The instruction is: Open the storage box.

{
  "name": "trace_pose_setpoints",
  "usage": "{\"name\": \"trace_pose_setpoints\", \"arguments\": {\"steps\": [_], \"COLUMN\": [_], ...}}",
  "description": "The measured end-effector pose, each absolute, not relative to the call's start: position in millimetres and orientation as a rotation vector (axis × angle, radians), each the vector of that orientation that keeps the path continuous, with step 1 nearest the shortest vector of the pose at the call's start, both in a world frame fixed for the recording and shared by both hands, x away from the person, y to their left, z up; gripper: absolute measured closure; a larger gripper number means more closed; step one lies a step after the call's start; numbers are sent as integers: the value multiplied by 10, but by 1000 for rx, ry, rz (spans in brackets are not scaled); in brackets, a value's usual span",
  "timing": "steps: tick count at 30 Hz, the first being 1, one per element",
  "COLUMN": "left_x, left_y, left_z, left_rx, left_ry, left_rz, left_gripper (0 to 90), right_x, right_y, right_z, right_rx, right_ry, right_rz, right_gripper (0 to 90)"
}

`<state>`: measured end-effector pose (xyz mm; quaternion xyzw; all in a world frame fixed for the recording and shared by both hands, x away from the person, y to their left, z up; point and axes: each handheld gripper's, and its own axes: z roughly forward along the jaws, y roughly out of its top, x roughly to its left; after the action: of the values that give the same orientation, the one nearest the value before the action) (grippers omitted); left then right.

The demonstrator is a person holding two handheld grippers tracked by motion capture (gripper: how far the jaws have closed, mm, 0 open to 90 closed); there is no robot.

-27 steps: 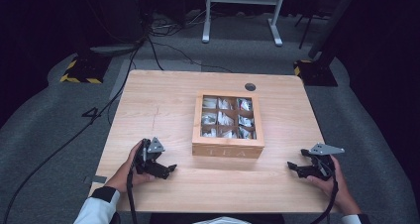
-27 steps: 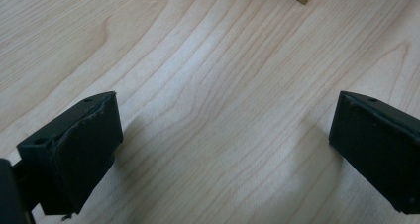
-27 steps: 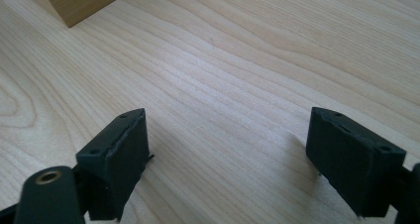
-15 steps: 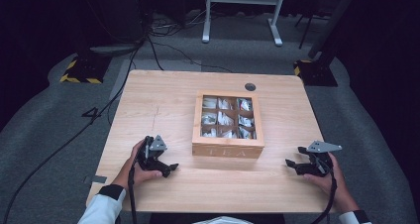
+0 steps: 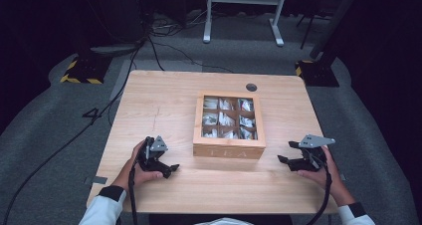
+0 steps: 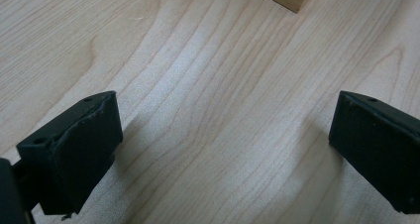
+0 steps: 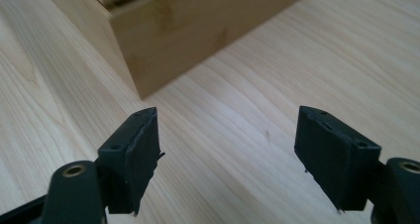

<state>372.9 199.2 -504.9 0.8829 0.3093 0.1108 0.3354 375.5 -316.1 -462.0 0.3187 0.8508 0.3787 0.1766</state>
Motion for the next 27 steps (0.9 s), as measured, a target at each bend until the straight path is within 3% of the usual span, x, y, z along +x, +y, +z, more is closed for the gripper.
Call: {"name": "trace_pose_setpoints", "arguments": {"steps": [3,13,27], "left_x": [3721,3713,3714], "left_y": [1991,1989,1989], "left_z": [-5049,-5050,-5050], "left_rx": [2300,2296,2296], "left_ry": [817,828,827], "left_rz": [291,293,293], "left_gripper": [6,6,6], "right_x": [3783,3828,3841], "right_y": [-3034,-2734,-2571], "right_z": [-4551,-4410,-4496], "right_rx": [852,763,755], "right_ry": [2427,2440,2473], "right_rz": [1044,1139,1172], "right_gripper": [311,318,369]}}
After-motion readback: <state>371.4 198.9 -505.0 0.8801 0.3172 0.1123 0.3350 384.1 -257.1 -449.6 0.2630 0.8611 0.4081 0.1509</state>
